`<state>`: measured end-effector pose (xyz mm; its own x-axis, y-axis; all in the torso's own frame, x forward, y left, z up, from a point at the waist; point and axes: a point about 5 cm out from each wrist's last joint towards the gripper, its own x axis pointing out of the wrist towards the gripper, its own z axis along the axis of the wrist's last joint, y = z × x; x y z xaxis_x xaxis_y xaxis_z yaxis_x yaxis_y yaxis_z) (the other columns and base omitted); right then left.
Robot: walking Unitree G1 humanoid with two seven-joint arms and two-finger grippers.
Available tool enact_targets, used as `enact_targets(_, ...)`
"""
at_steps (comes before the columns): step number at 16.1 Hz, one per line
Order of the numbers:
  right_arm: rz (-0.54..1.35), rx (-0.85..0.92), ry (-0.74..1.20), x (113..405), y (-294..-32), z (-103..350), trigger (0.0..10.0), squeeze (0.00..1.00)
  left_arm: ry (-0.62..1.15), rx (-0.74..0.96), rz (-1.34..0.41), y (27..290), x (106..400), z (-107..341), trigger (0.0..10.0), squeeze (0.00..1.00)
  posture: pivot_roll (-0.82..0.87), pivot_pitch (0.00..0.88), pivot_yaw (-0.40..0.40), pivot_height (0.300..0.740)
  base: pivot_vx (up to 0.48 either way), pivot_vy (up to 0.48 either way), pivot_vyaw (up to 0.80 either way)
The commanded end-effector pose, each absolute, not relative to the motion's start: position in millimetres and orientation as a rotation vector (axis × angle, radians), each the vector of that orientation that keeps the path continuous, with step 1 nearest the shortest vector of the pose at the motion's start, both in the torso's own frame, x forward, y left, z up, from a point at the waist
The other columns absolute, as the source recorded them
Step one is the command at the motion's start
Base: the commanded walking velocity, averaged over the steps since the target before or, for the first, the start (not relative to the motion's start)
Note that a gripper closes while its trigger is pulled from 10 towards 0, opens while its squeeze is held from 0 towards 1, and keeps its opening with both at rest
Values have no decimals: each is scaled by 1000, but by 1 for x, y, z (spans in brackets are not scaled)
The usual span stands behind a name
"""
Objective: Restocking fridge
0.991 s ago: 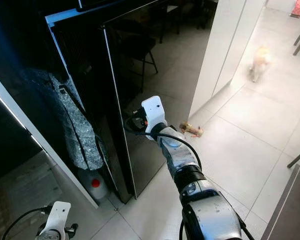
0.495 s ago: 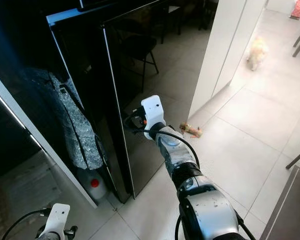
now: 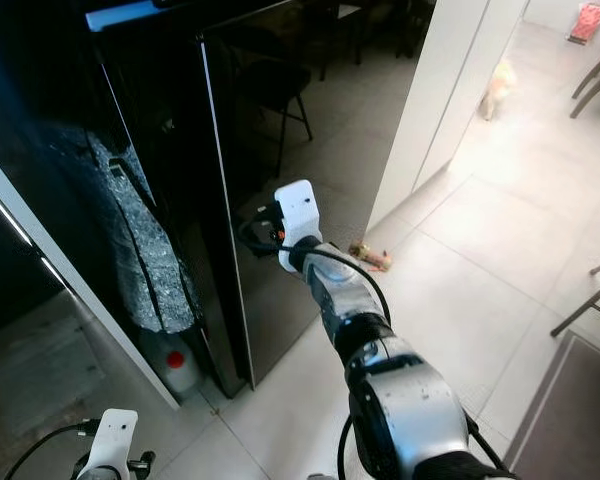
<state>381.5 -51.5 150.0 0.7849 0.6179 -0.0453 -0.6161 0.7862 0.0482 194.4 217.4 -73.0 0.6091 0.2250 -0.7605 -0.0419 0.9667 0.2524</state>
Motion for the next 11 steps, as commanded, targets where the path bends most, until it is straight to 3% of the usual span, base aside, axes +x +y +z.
enact_targets(1,725,63,5,383,-36,169,10000,0,912,199,176,217,189,-76,10000,0,-171,94,-44,740,0,0,0)
enact_targets(11,754,131,-15,389,-23,191,10000,0,877,189,203,224,188,-74,10000,0,-69,83,-52,740,0,0,0)
